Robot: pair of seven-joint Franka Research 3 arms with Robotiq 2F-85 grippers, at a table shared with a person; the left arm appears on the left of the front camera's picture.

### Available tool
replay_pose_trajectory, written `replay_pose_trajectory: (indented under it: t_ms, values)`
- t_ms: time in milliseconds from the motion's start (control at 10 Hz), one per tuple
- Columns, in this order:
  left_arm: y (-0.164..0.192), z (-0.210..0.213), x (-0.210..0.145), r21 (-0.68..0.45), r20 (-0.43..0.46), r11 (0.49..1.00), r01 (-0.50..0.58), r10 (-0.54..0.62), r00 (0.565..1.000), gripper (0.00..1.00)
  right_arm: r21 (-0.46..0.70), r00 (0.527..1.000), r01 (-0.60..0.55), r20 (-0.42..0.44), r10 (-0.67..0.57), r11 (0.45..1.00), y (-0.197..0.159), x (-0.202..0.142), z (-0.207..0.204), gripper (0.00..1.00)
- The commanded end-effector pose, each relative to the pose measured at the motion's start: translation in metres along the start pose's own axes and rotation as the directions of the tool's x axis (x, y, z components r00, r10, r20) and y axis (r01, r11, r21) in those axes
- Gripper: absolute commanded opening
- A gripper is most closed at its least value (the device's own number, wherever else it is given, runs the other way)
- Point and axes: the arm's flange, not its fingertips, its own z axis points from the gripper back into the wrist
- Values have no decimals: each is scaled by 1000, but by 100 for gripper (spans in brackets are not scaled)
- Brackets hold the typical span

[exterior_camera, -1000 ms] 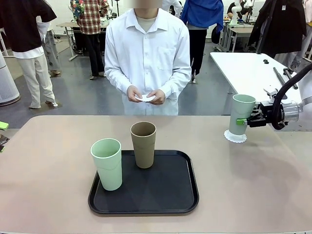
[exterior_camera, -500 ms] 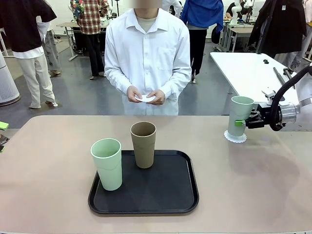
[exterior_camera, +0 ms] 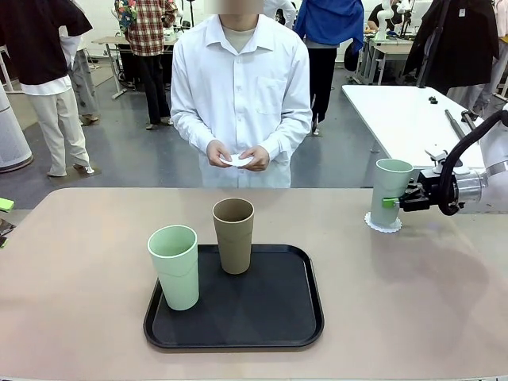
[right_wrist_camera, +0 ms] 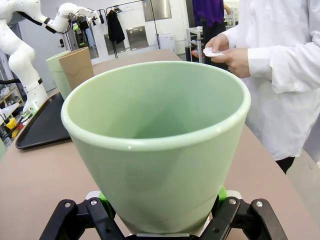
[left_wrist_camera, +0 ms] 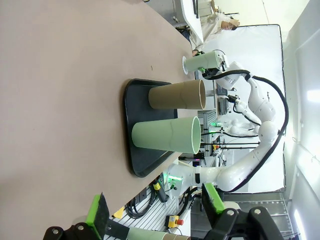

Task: Place coasters on the table and set cups on them.
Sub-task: Pick up one Reusable plastic cup and place it on a coaster set by the human.

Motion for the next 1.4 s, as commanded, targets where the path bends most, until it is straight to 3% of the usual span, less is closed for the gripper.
replay_pose_trajectory:
  t_ms: [0,700,800,1300]
  values:
    - [-1,1,0,-11,9,1000,-2,2,1000,100,28,1000,-10,-10,10,1000,-5,-1,1,84]
    - [-1,1,0,-11,9,1000,-2,2,1000,100,52,1000,8,-14,-7,999,-9,-13,-4,84]
    - [-1,1,0,-11,9,1000,-2,2,1000,100,52,1000,11,-22,-10,999,-9,-13,-3,99]
    - [-1,1,0,-11,9,1000,-2,2,1000,100,53,999,12,-47,-9,999,-7,-11,-3,100]
